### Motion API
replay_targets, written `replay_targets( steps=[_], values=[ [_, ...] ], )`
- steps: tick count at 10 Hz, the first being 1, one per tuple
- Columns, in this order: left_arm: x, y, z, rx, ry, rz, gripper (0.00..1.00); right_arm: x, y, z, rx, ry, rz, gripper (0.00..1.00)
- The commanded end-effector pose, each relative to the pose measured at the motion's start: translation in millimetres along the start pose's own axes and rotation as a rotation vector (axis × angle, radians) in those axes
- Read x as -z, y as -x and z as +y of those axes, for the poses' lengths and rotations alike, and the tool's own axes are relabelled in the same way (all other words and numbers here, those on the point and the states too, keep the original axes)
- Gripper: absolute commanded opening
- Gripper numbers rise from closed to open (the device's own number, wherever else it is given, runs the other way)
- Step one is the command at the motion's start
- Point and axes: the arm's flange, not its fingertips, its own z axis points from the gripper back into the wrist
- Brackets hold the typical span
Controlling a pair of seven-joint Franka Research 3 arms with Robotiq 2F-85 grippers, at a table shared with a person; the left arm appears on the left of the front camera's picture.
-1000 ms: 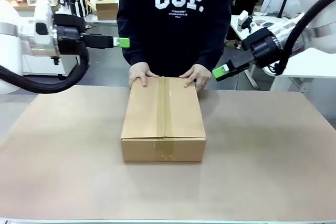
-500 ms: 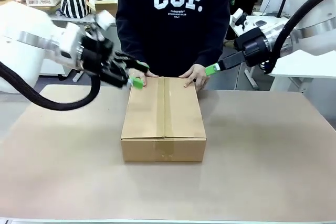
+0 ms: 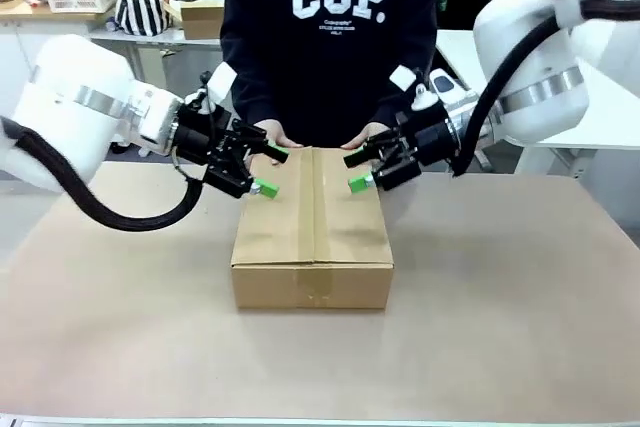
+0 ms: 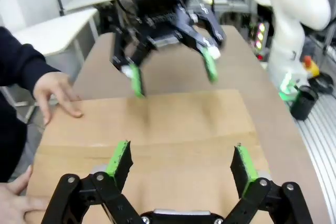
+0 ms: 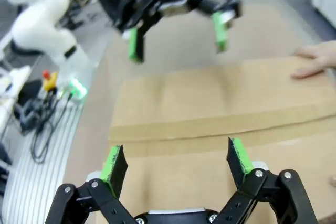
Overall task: Pack the gift set into the box.
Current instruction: Press and hold the closed box until the human finishes sealing it.
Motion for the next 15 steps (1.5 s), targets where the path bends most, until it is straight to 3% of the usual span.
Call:
replay_targets(
  steps=[1, 5, 9, 11, 15],
  values=[
    [18, 21, 4, -0.048, -0.066, -0.103, 1.0, 7, 9, -20, -0.065, -0.036, 0.051, 1.0],
    [31, 60, -3, -0.159, -0.031, -0.095, 1.0, 21, 22, -30, -0.049, -0.017, 0.089, 1.0],
    [28, 80, -2, -0.17, -0.063, -0.031, 1.0, 27, 45, -30, -0.041, 0.17, 0.098, 1.0],
    [24, 91, -2, -0.156, -0.063, 0.043, 1.0, 22, 47, -31, -0.02, 0.163, 0.085, 1.0],
    [16, 101, 0, -0.159, -0.08, 0.08, 1.0, 17, 57, -35, 0.027, 0.107, 0.138, 1.0]
  ],
)
